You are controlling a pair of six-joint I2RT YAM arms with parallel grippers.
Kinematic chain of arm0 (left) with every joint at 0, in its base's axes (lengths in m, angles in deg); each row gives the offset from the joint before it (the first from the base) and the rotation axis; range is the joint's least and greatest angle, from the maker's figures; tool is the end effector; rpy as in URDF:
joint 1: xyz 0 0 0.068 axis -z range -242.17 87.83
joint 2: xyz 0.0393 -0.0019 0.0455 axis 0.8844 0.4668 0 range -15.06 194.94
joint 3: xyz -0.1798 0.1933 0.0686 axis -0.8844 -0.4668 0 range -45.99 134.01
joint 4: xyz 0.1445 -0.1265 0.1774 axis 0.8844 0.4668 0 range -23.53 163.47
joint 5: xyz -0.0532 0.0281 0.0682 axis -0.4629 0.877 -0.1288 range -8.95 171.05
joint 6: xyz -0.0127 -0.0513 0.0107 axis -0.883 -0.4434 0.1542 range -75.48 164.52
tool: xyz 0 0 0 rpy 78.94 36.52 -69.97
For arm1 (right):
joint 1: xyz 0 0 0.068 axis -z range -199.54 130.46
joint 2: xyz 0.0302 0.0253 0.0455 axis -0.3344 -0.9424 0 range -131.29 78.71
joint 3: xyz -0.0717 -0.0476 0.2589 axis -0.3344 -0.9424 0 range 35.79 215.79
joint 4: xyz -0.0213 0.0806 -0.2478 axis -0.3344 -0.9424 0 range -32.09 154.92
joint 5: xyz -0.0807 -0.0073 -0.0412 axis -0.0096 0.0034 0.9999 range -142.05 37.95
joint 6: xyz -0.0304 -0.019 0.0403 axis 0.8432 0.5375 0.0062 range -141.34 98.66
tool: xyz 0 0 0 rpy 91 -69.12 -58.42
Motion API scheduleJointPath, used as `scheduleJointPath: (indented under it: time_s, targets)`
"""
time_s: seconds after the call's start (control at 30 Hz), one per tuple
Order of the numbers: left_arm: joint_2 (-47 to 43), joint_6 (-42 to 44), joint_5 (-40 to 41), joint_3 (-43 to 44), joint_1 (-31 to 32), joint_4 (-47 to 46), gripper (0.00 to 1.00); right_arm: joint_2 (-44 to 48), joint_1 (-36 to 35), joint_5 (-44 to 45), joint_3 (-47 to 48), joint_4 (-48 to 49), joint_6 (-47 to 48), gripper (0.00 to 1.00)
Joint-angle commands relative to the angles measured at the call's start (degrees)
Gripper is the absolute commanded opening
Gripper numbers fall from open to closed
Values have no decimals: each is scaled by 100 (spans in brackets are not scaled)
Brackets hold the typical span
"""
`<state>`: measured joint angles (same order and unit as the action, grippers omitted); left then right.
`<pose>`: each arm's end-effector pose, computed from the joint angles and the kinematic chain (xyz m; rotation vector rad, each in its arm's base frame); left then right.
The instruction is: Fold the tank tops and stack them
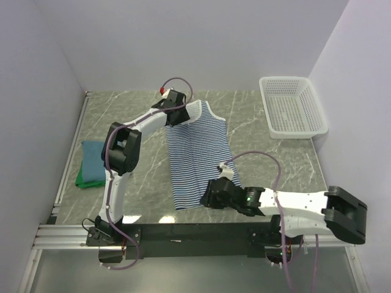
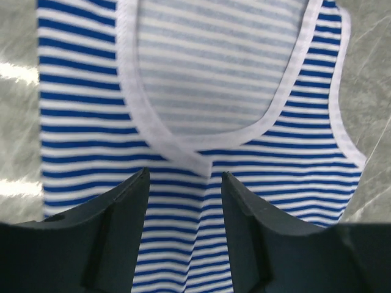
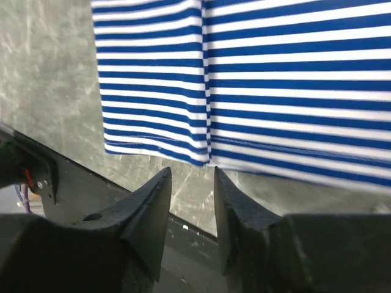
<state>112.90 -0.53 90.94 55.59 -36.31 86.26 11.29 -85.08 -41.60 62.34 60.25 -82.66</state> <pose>0.4562 -0.2145 0.1878 -0.4814 2.3477 -0.3903 0.0967 0.1971 0.1644 0.0014 2.5195 0.8174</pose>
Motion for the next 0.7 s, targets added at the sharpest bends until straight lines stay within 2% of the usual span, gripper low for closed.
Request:
scheduleJointPath:
  time_s: [0.0,0.1,0.13,0.2,0.27,0.33,0.5,0.67]
  targets:
    - [-885,15,100,-340,-47,-476,56,641,-161,825,87,-710,-161,42]
    - [-1228,-204,215,-762,-143,-529,49,800,-231,1054,394,-922,84,42]
    - [-1291,-257,250,-954,-178,-538,39,635,-240,1072,500,-931,294,42]
    - [-1353,-302,224,-1113,-196,-625,35,319,-240,1090,939,-983,515,40]
    - [-1274,-311,163,-1167,-214,-573,24,-270,-240,1099,1359,-1010,840,36]
    - [-1099,-319,110,-1158,-240,-477,19,-859,-240,1081,1607,-992,1103,35]
    - [-844,-328,13,-1333,-337,-537,15,-1922,-275,1160,2117,-975,1324,34]
    - [-641,-232,-5,-1343,-416,-485,13,-2635,-625,1248,2486,-1089,1237,33]
